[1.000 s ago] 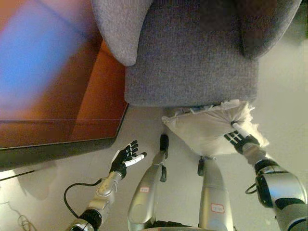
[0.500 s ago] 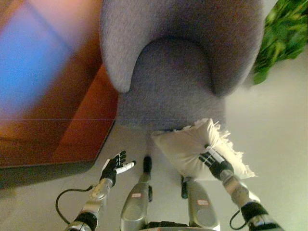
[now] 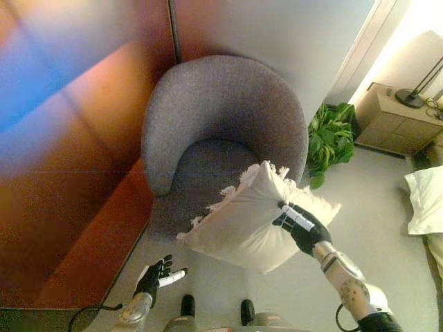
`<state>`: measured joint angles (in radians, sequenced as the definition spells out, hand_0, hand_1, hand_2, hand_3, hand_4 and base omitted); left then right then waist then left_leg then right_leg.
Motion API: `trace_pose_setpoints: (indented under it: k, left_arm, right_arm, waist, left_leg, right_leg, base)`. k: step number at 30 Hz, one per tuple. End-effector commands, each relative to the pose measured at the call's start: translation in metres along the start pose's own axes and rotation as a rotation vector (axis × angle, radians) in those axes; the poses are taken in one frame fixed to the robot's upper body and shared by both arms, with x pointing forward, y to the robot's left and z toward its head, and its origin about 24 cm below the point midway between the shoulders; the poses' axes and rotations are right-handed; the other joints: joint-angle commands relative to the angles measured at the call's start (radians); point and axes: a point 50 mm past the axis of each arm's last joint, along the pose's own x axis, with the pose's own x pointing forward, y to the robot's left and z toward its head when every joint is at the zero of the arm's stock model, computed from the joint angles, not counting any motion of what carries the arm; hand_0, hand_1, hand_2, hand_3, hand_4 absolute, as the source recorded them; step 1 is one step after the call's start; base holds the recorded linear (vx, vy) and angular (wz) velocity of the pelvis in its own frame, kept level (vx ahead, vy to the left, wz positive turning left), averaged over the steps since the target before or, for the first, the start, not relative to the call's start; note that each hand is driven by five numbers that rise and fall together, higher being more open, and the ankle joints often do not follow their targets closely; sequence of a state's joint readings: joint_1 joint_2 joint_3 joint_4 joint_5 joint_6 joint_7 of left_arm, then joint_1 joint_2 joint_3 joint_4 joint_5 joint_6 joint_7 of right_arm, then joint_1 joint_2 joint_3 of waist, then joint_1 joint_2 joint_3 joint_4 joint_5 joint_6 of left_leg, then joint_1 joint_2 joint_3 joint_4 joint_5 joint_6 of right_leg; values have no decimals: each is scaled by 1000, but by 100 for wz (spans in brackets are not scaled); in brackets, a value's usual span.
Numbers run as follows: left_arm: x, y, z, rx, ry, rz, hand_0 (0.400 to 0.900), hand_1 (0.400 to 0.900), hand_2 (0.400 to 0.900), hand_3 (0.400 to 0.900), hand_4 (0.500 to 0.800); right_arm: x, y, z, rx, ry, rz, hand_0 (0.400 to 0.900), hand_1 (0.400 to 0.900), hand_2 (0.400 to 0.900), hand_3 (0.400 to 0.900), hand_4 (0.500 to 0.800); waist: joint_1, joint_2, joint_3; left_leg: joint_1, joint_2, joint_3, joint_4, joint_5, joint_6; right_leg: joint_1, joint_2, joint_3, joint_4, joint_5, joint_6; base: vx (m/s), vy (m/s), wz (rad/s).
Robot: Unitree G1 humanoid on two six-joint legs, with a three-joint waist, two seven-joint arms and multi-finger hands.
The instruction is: Pick up the pillow and put it on the sofa.
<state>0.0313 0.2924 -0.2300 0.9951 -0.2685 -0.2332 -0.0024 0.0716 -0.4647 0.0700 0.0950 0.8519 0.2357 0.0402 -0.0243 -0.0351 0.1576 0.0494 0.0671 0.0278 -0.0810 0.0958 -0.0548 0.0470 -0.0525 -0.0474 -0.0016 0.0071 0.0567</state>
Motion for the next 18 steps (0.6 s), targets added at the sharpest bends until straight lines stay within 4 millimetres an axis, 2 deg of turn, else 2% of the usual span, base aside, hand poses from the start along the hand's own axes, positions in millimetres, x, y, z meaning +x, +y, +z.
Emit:
trace_pose_setpoints:
  k: [1, 3, 8, 13, 14, 16, 18]
  left_arm:
    - [5, 18, 7, 17, -11, 54, 900, 900, 900, 900, 800]
    - [5, 20, 6, 17, 0, 59, 900, 900, 900, 900, 800]
    - [6, 22, 5, 28, 22, 61, 900, 900, 900, 900, 800]
    - [10, 23, 10, 56, 35, 51, 900, 900, 900, 900, 800]
    - [11, 23, 12, 63, 34, 46, 900, 900, 900, 900, 800]
    - [11, 23, 12, 63, 34, 46, 900, 900, 900, 900, 800]
    - [16, 19, 20, 116, 53, -11, 900, 900, 900, 900, 800]
  right_arm:
    - [-13, 44, 113, -63, -482, 291, 400, 400, 400, 400, 500]
    - [-17, 51, 132, -94, -519, 323, 400, 400, 400, 400, 500]
    - [-15, 68, 159, -122, -526, 374, 400, 400, 400, 400, 500]
    - [6, 90, 184, -152, -490, 384, 400, 400, 400, 400, 500]
    - [11, 91, 189, -189, -491, 364, 900, 900, 900, 900, 800]
    - [11, 91, 189, -189, -491, 364, 900, 900, 900, 900, 800]
    - [44, 78, 232, -308, -424, 206, 900, 900, 900, 900, 800]
  waist:
    - [-17, -37, -102]
    - [-14, -42, -112]
    - [-1, -52, -125]
    - [34, -72, -131]
    - [43, -76, -131]
    - [43, -76, -131]
    - [115, -107, -138]
  left_leg:
    - [18, -35, 56, 28, -119, 27]
    - [26, -33, 57, 24, -122, 22]
    - [34, -29, 53, 26, -126, 15]
    - [41, -30, 38, 28, -128, 9]
    - [42, -29, 34, 27, -128, 8]
    - [42, -29, 34, 27, -128, 8]
    - [38, -30, 6, 26, -120, 2]
  right_leg:
    - [-5, 23, -33, 43, -47, 7]
    - [5, 19, -37, 37, -47, 8]
    - [19, 13, -47, 34, -51, 8]
    - [43, 4, -76, 24, -51, 8]
    - [47, 2, -83, 22, -51, 8]
    - [47, 2, -83, 22, -51, 8]
    - [68, -1, -132, 11, -52, 5]
  base:
    - [-8, 19, 3]
    - [2, 19, 7]
    - [18, 20, 9]
    - [30, -4, 16]
    - [13, -9, 10]
    - [26, -21, 15]
    - [76, -72, 45]
